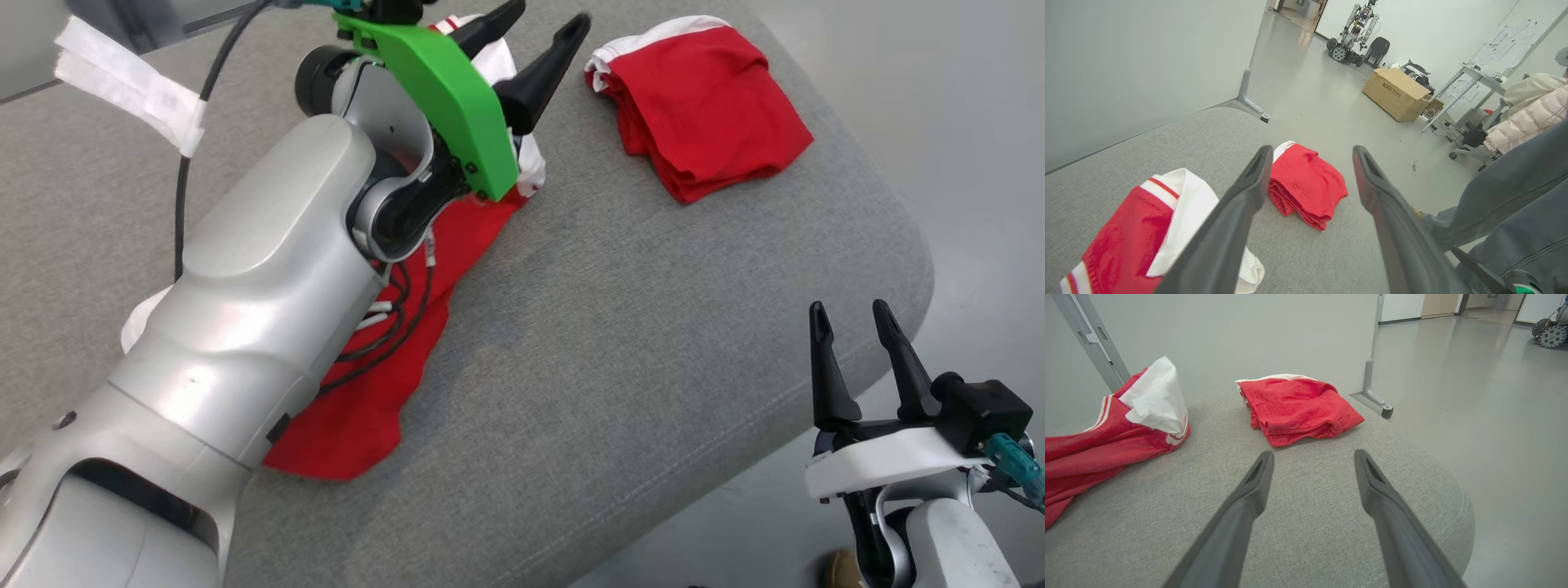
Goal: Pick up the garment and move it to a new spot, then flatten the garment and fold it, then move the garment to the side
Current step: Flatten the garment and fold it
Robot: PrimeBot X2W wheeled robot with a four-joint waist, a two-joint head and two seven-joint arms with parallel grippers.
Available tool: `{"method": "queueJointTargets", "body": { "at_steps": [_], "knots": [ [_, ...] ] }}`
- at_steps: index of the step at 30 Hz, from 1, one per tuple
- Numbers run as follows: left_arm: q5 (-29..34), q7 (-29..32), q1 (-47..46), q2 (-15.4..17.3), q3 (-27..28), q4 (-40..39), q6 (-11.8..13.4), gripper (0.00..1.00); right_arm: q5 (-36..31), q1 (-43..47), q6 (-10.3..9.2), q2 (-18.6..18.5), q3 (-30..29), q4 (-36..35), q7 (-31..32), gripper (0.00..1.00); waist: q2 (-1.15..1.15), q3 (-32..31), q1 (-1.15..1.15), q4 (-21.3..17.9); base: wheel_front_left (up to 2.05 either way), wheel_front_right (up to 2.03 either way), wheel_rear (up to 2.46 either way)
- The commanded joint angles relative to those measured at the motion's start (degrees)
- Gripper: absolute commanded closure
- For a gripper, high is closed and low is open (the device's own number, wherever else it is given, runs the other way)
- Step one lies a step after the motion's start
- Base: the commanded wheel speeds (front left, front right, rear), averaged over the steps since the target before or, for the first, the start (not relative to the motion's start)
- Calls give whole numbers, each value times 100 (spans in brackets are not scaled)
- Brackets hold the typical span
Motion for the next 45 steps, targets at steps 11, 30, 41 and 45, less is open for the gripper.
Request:
{"method": "queueJointTargets", "body": {
  "at_steps": [11,30,41,45],
  "knots": [
    [59,-54,1468,1038,-302,-1218,467,0,-314,336,-9,-10,-199,-56,2,0,0,-658,0,746,0,0,0],
    [729,-891,3911,1529,-988,-2808,2320,0,-582,620,-9,-10,-299,-141,2,0,0,-662,0,1518,0,0,0],
    [751,-895,3829,1310,-1099,-2001,2243,0,-623,519,-9,-10,-276,-138,2,0,0,-543,0,1510,0,0,0],
    [677,-888,3821,1245,-1119,-1678,2127,18,-616,527,-9,-9,-276,-122,2,0,0,-547,0,1443,0,0,0]
  ]
}}
